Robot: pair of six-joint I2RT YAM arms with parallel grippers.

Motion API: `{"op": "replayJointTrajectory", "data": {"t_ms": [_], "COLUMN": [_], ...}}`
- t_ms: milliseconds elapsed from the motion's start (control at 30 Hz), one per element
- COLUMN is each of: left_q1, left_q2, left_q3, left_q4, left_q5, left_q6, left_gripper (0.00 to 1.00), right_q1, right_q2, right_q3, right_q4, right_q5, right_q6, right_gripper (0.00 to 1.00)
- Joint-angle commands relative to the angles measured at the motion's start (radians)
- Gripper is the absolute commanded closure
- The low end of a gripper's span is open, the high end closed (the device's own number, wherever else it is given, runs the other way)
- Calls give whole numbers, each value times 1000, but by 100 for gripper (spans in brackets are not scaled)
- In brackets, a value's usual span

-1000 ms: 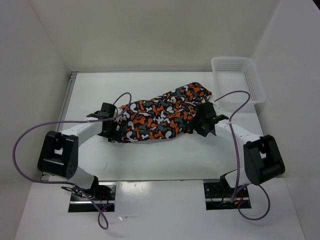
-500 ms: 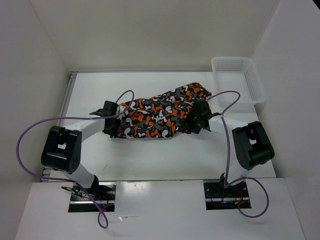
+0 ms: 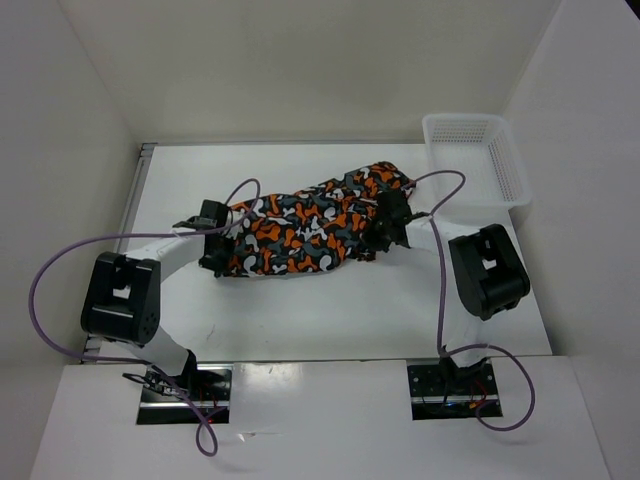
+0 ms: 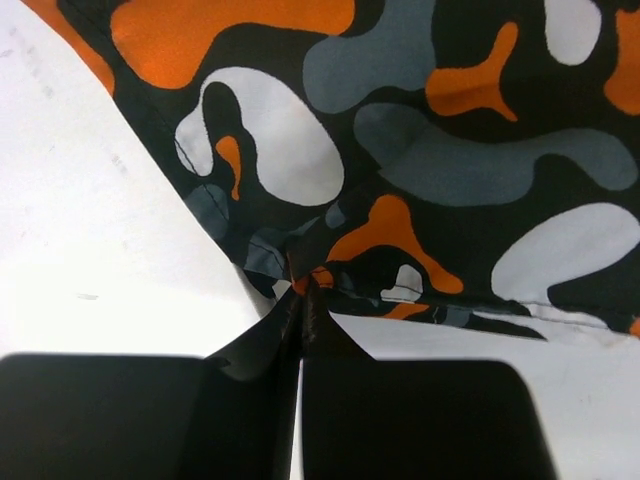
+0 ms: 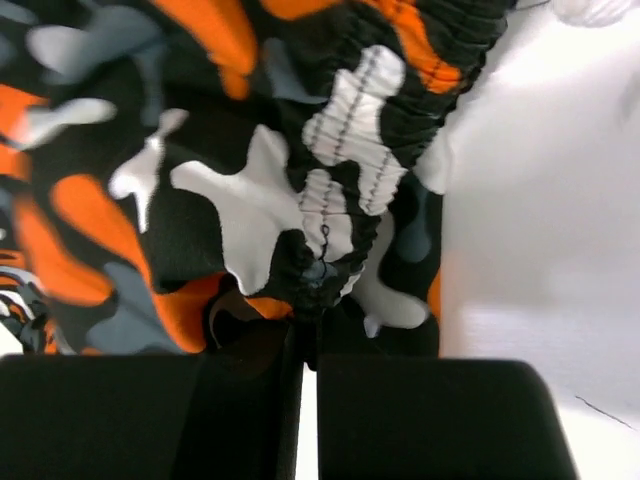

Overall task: Fold and stack the shorts
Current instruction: Flatten the shorts out

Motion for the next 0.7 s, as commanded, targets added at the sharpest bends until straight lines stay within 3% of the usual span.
{"op": "replayJointTrajectory", "data": {"t_ms": [0,100,167,200,233,367,467,600,667], "left_q1": [55,168,251,273,288,308,308,317,317], "left_q2": [-40,-40,-20,-20,-20,-69,-153,-234,-277], "left_q3": [85,247,473,549,691,913,943,952,952], "left_q4": [-67,-116,-158,-169,-178,-218,-218,-253,-264], "left_q5": [-21,-36,-11,-10,5,25,14,-53,-62], "left_q6": [4,4,4,4,4,4,4,4,4], "left_gripper": [100,100,100,100,100,100,100,100,100], "right_q1": [-19,-88,-155,-171,-180,-180,-180,-171,-171], "right_q2": [-4,28,98,121,141,207,101,-129,-200], "right_q3": [159,434,714,815,1018,1440,1427,1077,1007], "right_q4": [-28,-139,-222,-248,-272,-448,-440,-369,-369], "right_q5": [26,-21,-160,-203,-252,-262,-262,-251,-224], "right_q6": [-85,-172,-182,-182,-192,-241,-263,-272,-313], "right_gripper": [100,100,100,100,100,100,100,100,100]}}
